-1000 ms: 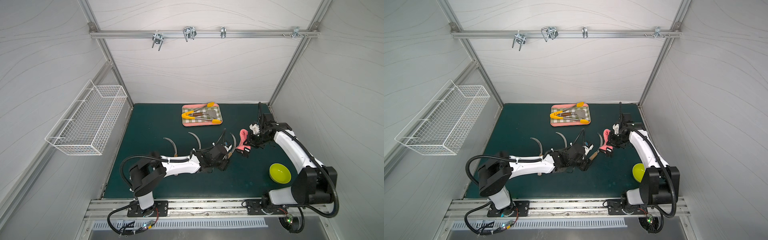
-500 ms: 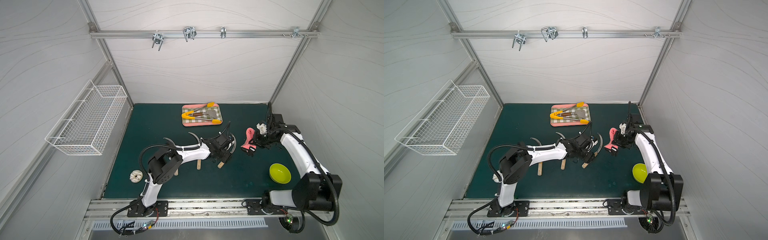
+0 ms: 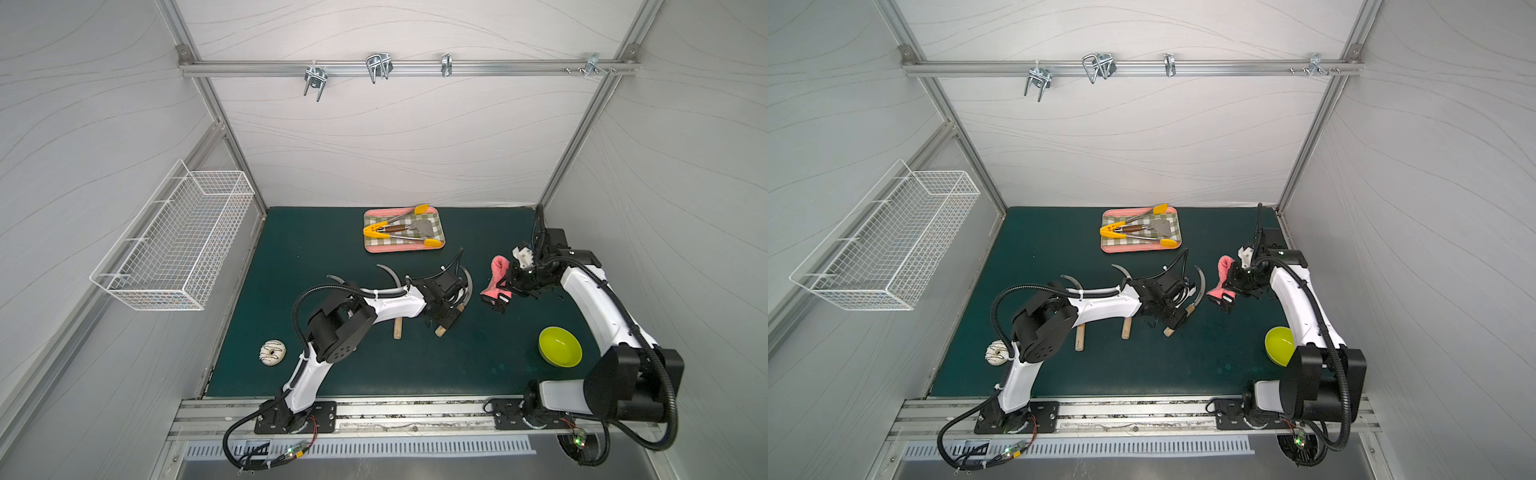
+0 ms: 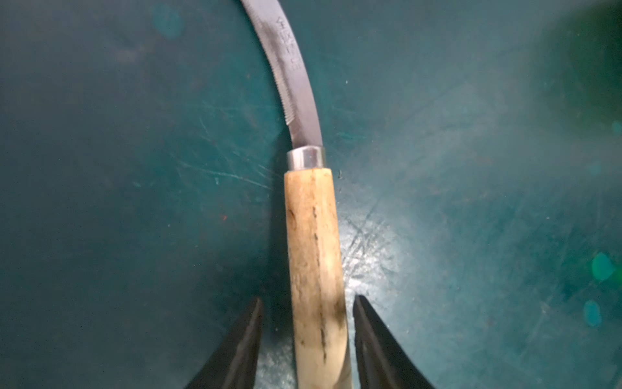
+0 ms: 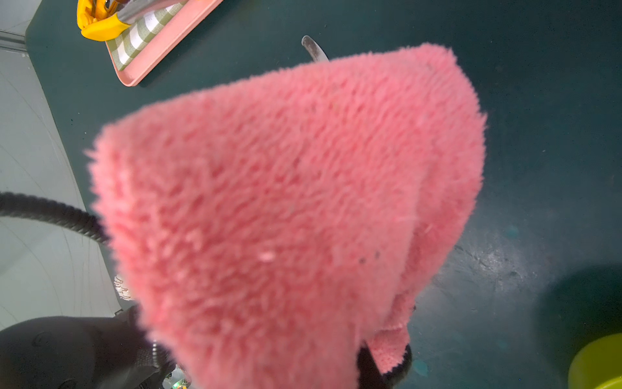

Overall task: Wipe small sickles with rags
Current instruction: Move the small sickle to the center of the board, then wipe the small sickle.

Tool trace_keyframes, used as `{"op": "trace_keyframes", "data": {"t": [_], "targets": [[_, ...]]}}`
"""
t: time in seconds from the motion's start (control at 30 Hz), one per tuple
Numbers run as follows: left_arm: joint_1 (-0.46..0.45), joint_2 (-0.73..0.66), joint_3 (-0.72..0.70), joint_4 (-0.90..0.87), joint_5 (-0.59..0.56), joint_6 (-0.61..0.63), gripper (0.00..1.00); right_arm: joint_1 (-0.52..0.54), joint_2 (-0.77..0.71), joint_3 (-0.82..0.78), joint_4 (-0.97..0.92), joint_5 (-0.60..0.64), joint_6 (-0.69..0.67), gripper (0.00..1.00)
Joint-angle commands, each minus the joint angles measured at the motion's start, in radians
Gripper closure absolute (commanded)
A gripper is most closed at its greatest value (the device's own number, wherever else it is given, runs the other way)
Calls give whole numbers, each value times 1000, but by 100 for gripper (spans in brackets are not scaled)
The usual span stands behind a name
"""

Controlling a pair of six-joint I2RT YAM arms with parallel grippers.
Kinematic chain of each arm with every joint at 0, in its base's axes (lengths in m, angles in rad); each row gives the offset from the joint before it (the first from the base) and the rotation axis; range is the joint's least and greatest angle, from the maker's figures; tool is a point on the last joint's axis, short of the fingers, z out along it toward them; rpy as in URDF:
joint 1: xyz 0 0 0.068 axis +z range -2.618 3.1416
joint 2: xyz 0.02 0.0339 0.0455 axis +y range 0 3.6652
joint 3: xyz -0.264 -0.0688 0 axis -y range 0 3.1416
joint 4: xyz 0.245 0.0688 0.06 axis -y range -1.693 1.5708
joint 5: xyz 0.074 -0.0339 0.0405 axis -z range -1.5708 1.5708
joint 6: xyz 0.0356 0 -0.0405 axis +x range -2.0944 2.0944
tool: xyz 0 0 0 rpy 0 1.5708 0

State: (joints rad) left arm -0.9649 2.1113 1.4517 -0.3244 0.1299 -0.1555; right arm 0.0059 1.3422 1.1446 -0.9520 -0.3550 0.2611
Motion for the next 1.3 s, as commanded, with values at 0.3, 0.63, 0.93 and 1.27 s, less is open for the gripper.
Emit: {"op": "trace_keyframes", "data": {"t": [0.3,0.63,0.93,1.27], "targets": [[-6,-2,-43,-18,-22,24,100,26,35,34,-11,23,-24,82],[-50,-146,-230,8,-60,-29,100,182,304,245,-48,156,-39,83],[-67,-170,-288,65,-38,-59,100,220,615,493,-136,220,-99,84],[-67,-156,-288,85,-18,-48,100,280,888,668,-209,219,-125,85]]}}
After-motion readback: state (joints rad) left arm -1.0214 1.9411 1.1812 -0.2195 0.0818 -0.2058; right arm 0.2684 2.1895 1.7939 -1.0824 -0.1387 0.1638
